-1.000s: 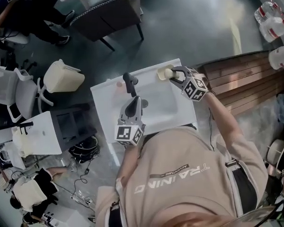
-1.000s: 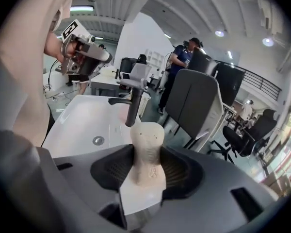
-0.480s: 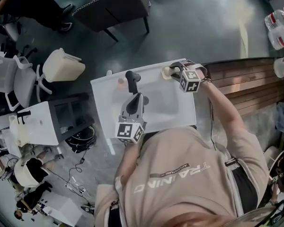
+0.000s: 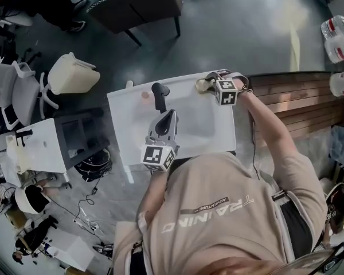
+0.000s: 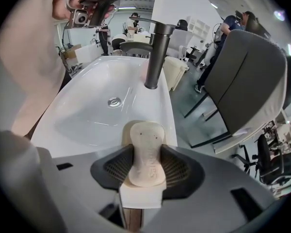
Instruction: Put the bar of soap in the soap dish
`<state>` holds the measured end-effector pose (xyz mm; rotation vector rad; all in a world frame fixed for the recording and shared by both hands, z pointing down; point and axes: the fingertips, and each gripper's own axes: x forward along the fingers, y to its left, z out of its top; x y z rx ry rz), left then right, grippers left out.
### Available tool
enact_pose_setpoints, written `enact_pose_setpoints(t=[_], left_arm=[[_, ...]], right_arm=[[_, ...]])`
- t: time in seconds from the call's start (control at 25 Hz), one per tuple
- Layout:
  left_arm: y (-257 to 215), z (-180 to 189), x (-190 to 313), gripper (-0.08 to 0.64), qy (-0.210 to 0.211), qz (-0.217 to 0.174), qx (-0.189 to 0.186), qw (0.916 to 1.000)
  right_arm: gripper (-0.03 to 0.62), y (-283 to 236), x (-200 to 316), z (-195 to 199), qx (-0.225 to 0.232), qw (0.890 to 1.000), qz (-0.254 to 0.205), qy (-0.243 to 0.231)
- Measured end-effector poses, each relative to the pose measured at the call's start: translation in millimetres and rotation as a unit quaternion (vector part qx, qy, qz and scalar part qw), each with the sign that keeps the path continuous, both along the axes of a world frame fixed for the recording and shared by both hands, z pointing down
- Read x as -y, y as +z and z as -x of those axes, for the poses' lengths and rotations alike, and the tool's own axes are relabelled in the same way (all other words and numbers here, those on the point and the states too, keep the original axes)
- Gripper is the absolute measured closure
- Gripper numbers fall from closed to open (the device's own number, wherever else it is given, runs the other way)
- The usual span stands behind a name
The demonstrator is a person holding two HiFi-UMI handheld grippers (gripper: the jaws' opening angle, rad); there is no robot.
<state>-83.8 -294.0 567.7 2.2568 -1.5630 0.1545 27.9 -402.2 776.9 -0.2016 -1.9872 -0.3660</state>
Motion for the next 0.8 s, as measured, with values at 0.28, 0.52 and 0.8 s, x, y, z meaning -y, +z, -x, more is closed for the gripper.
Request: enact_pose_setpoints(t=[0.28, 0.52, 0.8], left_arm=[[-2.7, 12.6, -4.5, 0.549, -0.007, -0.002, 0.0, 1.0], [-3.7, 24.5, -15.0, 0.549, -0.017, -0.004, -0.004, 0.9998], [-9.7, 30.7, -27.4, 0.549, -0.013, -0.017, -0.011, 0.9997]], right_arm=[[0.425, 8.1, 0.2, 7.9, -0.026, 0.999, -0.013, -0.018], [0.426, 1.5, -3.5, 16.1, -0.031, 0.998, -0.035, -0.033], [0.426, -25.0, -7.2, 19.6, -0.006, 0.999, -0.04, 0.016]])
